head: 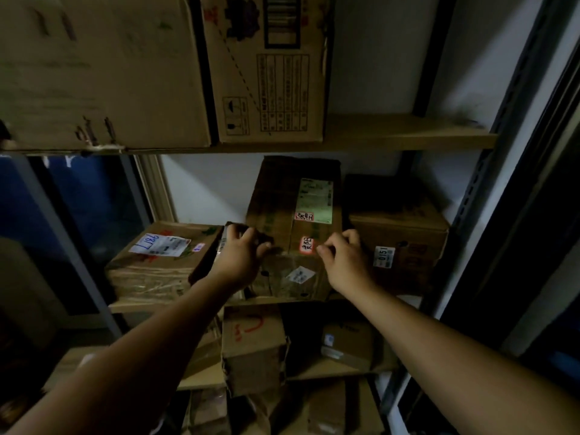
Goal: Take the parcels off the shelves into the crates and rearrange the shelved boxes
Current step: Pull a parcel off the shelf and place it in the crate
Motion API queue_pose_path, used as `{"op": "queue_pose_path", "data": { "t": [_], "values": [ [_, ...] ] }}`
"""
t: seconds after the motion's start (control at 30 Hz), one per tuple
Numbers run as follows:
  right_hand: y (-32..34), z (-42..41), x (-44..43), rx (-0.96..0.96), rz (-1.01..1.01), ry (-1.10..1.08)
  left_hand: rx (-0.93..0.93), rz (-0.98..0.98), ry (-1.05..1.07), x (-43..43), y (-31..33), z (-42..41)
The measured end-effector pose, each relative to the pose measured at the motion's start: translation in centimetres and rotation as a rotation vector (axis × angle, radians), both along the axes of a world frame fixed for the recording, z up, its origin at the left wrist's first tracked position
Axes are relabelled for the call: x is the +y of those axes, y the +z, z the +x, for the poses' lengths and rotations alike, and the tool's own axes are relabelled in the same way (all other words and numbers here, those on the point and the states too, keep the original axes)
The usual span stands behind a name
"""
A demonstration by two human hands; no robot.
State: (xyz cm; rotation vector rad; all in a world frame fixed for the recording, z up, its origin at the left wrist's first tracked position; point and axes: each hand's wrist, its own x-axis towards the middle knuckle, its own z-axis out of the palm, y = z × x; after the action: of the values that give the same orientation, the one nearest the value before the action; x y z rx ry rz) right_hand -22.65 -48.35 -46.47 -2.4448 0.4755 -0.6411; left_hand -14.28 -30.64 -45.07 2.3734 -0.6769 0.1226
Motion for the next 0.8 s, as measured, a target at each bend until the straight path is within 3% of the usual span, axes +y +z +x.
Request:
{"op": "queue_pose_path", "data": {
  "t": [0.13, 0.2, 0.27, 0.37, 0.6, 0.8],
  "values": [
    [-0.9, -1.4, 0.6, -0.021, 0.366, -0.029, -0.001, -0.052, 0.069, 0.5, -0.1, -1.4],
    [-1.3, -2.1, 0.7, -0.043, 0.594, 0.022, 0.116, -0.113, 0.119, 1.0, -0.2, -2.0],
    [-1.9, -2.9, 0.8, -0.020, 0.695, 0.064, 0.249, -0.227, 0.062, 1.8, -0.7, -2.8],
    [-3.4, -4.3, 1.4, 0.039, 0.697, 0.052, 0.423, -0.366, -0.072, 2.8, -2.2, -4.0],
    [-4.1, -6.7, 2.2, 0.103, 0.717, 0.081, 0.499, -0.312, -0.059, 3.7, -3.4, -5.6],
    [-3.6, -8.6, 1.5, 0.038, 0.760, 0.121, 0.717, -0.530, -0.073, 3.5, -3.3, -8.4]
  ]
}}
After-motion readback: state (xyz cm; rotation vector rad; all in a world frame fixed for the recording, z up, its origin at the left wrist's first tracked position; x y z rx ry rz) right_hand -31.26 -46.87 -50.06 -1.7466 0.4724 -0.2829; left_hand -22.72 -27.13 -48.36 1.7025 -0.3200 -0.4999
